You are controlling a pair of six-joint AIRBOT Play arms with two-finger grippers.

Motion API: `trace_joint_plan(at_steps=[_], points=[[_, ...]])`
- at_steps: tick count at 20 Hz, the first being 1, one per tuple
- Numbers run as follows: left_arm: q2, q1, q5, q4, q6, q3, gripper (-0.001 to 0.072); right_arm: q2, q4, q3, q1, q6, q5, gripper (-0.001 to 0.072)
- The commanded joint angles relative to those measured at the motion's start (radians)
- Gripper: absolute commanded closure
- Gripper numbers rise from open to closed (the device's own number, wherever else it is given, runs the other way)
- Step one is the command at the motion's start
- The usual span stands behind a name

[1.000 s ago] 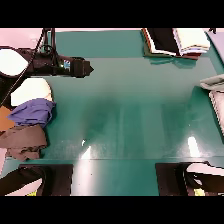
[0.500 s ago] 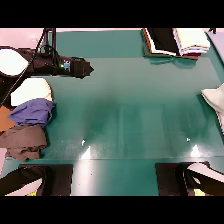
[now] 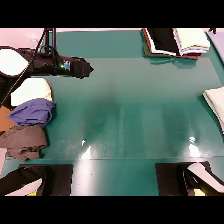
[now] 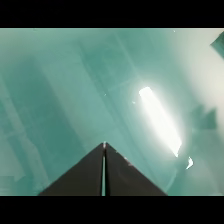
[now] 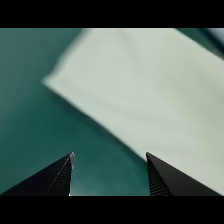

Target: Fold the shirts.

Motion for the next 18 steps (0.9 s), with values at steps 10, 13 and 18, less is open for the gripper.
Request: trace_joint_plan(at_steps=[10,13,18], points=[[0.0,0.0,0.027,0.0,0.003,0.0,0.0683,0.058,0.184,-0.005,1.0,0.001,-0.095,0.0402],[0.0,0.0,0.031,0.0,0.003,0.0,0.0683,0.058,0.184,-0.005,1.099,-0.003,-0.107,0.0695],[0.0,0.0,0.033,0.0,0.003,0.0,0.0683,0.059,0.186,-0.005,1.125,-0.003,-0.101,0.0696]])
